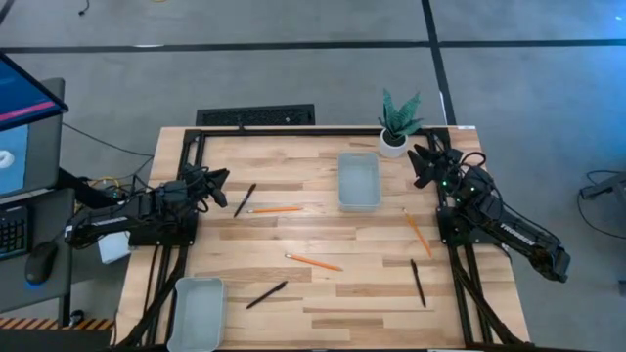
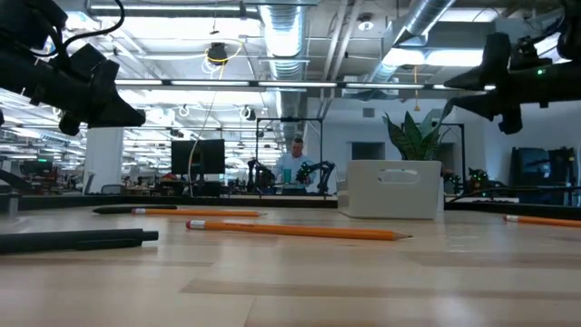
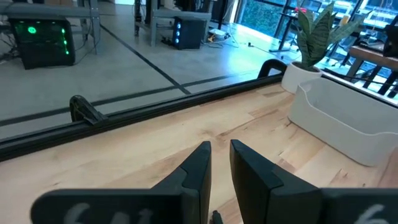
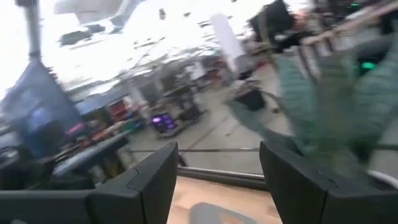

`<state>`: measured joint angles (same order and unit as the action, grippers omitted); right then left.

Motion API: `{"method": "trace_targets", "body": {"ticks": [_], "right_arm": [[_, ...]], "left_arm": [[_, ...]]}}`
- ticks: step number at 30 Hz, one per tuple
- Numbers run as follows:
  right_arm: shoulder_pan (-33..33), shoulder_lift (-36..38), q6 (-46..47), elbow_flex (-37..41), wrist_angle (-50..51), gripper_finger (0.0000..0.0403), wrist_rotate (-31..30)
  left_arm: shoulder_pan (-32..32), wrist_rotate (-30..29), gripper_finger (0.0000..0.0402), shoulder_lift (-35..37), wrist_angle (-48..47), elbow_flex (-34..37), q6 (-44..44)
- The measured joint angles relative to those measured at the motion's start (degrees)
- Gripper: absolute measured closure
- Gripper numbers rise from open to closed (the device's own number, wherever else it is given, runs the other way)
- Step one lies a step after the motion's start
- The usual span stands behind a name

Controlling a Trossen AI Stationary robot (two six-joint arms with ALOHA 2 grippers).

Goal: Sort pens & pencils
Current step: Move the bottom gray bin to the top of the table

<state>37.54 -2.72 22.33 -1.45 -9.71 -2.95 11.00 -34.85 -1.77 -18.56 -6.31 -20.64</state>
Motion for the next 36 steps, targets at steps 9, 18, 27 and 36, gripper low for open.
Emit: {"method": "trace_targets", "body": {"ticks": [9, 18, 27, 36], "right_arm": [[-0.1, -4.24, -5.93, -13.07, 16.81, 0.0154, 6.31], [-4.62, -16.79, -9.32, -28.14, 37.71, 0.0154, 7.47], [-12.39, -34.99, -9.29, -38.43, 47.63, 0.0154, 7.64], [-21.71, -51.04, -10.39, -49.55, 54.21, 0.0154, 9.6]], "left_arm": [[0.0, -0.09, 0.0352, 0.01, 1.39, 0.13, 0.0], [0.01, 1.45, 0.0352, -0.01, 2.89, 0.13, -0.44], [0.02, 6.39, 0.0352, 0.01, 12.09, 0.09, 0.69], [0.01, 19.61, 0.0352, -0.01, 15.58, 0.02, -1.49]]}}
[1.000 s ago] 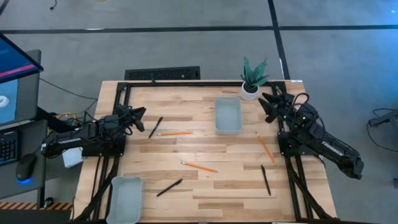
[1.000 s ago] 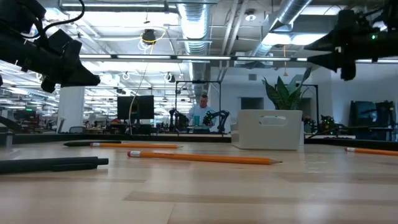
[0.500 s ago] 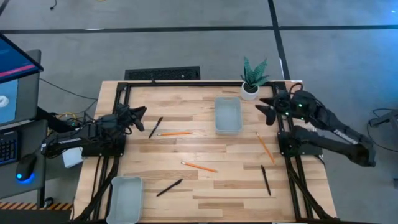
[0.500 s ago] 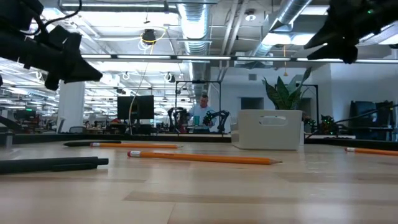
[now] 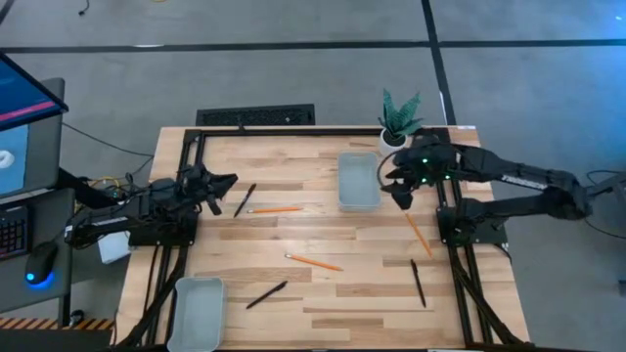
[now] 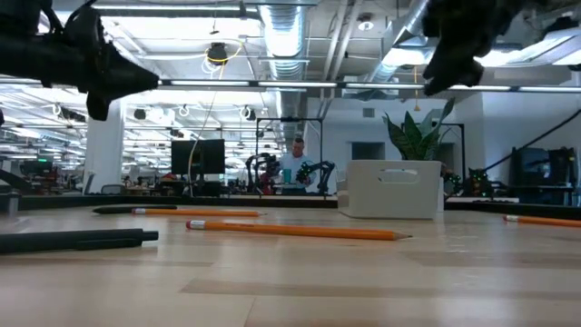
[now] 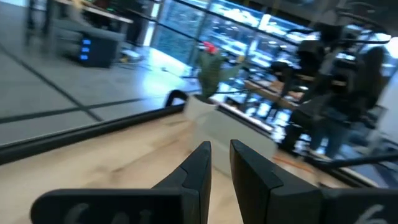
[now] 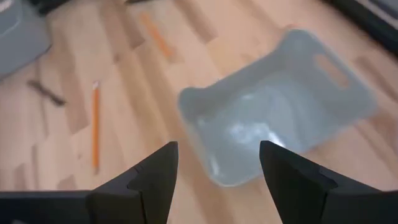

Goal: Sort pens & pencils
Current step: Move the bottom gray bin to the top of the table

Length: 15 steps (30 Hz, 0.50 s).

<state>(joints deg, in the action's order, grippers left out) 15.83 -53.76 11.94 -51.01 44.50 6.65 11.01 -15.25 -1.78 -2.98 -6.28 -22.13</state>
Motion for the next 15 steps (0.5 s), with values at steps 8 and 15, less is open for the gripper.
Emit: {"method": "trace_targets", "body": {"ticks": [8, 15], "right_arm": [[-4.98, -7.25, -0.37, -2.4, 0.24, 0.0154, -0.5], [-4.84, -10.87, 1.53, -2.4, -0.05, 0.0154, -0.69]], "left_arm": [[-0.01, 8.46, 0.0352, -2.47, -2.67, -6.3, -1.12], [0.02, 7.39, 0.0352, -9.87, -10.87, -18.92, 3.09]]}}
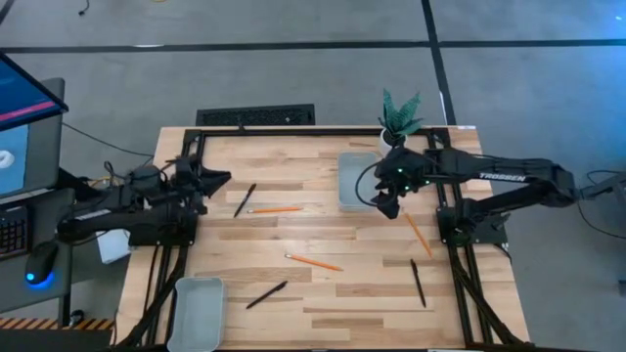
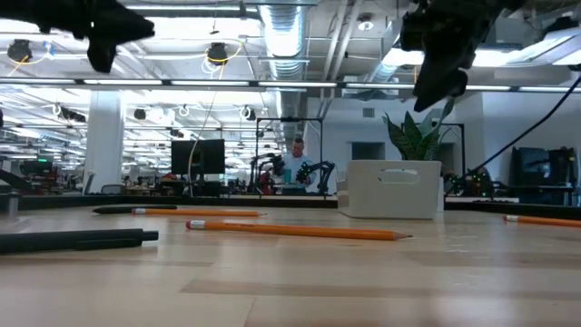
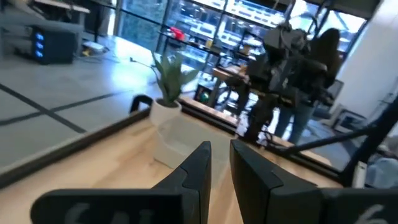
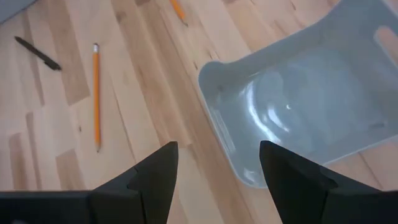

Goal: Sort pens & pencils
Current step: Move the bottom gray bin to the top of the table

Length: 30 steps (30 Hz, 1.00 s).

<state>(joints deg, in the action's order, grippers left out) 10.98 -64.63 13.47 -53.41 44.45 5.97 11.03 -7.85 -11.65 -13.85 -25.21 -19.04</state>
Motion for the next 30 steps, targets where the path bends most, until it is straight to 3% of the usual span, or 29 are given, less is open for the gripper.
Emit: {"method": "trace_targets", "body": {"ticks": [5, 14, 25, 30], "right_arm": [[-0.11, -1.9, 0.23, 0.0, -0.4, 0.0154, 0.01], [-0.09, -3.22, 2.17, 0.02, -1.94, 0.0154, 0.01], [0.42, -3.22, 1.69, 0.02, -7.4, 0.0154, -0.12], [0.39, -3.2, 1.56, 0.02, -7.67, 0.0154, -1.66]], "left_arm": [[-0.01, -1.05, 0.0352, -2.19, -3.58, -5.5, 4.76], [0.0, -0.89, 0.0343, -2.22, -6.07, -6.91, 8.22], [0.0, -1.43, 0.0231, -2.24, -14.92, -6.91, 6.64], [0.0, -1.56, 0.0204, -2.22, -14.99, -6.91, 6.09]]}}
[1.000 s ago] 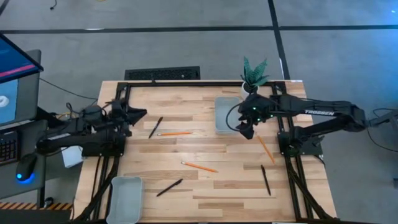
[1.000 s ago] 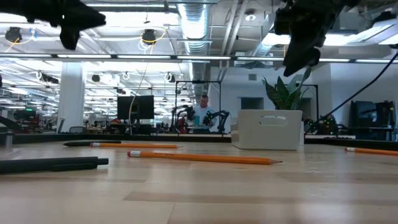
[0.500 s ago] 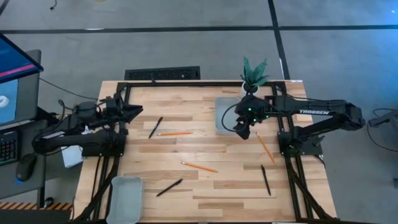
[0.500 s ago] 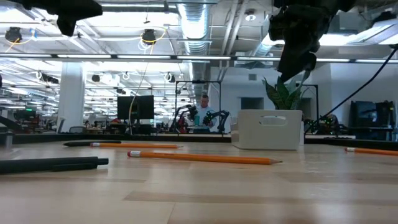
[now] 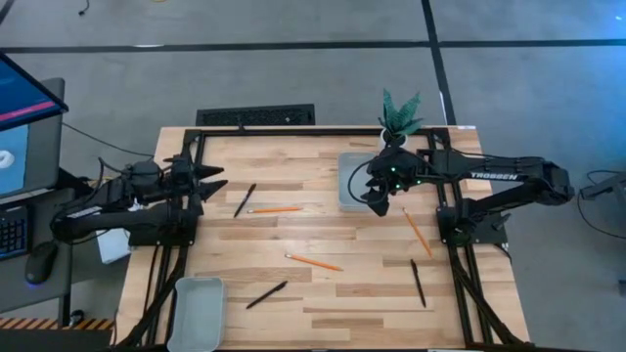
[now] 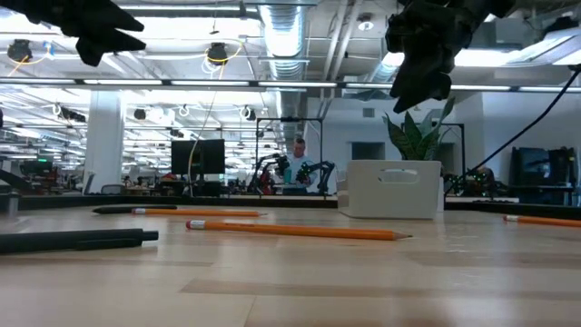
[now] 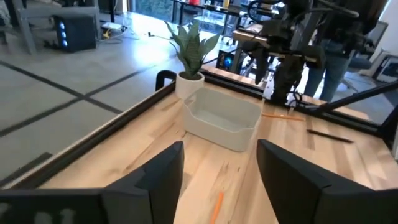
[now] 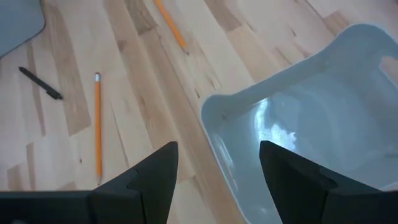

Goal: Sort pens & pencils
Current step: Move the bottom gray bin to the top of the table

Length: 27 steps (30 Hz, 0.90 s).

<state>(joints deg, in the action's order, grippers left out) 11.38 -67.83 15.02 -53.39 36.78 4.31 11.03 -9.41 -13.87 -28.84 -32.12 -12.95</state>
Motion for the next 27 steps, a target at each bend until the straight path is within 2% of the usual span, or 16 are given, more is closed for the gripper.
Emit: {"method": "trace_targets", "body": {"ticks": [3, 8, 15, 21, 27], "right_arm": [[0.02, 0.0, -0.02, 0.0, 0.01, 0.0154, -1.33], [0.02, 0.0, -0.1, 0.0, 0.01, 0.0154, -1.58], [0.02, 0.02, -0.48, 0.0, -0.03, 0.0154, -1.58], [0.02, 0.02, -0.45, 0.0, -0.03, 0.0154, -1.58], [0.02, 0.02, -0.45, 0.0, -0.03, 0.0154, -1.58]], "left_arm": [[0.0, 2.16, 0.02, 0.0, 0.0, 0.0, -3.22], [-0.03, 12.34, 0.0199, -0.08, 0.43, 0.01, -3.51], [-0.04, 18.49, 0.0199, -3.68, 5.24, 0.02, -5.16], [-0.04, 29.86, 0.0199, -5.07, 11.09, 0.02, -7.58], [-0.04, 33.2, 0.0199, -4.87, 11.88, 0.02, -13.71]]}}
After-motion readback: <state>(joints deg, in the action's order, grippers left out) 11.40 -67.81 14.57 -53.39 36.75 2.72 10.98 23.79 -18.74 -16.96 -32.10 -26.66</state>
